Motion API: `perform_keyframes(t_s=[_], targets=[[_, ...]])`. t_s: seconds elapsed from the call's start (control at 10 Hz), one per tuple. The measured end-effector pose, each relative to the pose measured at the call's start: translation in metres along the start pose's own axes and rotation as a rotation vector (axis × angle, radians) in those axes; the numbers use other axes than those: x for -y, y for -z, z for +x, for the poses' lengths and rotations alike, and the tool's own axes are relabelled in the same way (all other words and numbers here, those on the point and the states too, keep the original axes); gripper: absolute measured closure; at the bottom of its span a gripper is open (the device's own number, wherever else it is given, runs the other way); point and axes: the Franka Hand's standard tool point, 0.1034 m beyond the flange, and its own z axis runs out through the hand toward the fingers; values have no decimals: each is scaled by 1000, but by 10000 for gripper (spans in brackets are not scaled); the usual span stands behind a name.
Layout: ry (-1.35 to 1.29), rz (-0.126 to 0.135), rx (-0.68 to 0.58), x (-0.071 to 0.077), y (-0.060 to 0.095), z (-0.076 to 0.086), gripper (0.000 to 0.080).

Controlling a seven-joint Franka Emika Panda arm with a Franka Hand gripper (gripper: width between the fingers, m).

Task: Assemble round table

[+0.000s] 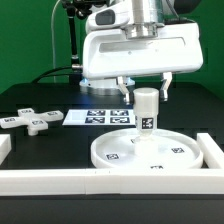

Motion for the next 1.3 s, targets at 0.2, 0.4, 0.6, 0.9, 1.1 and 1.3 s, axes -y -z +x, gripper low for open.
perform_keyframes(t_s=[0.2,0.4,0.6,0.9,1.1,1.3], targets=[[1,-1,5,0,2,-5,390],[6,3,11,4,1,-9,390],[6,4,20,5,-3,-13,390],[7,7,36,6,-11,-20,390],[9,-3,11,4,-13,-18,390],[8,-15,-20,1,-15,-16,390]])
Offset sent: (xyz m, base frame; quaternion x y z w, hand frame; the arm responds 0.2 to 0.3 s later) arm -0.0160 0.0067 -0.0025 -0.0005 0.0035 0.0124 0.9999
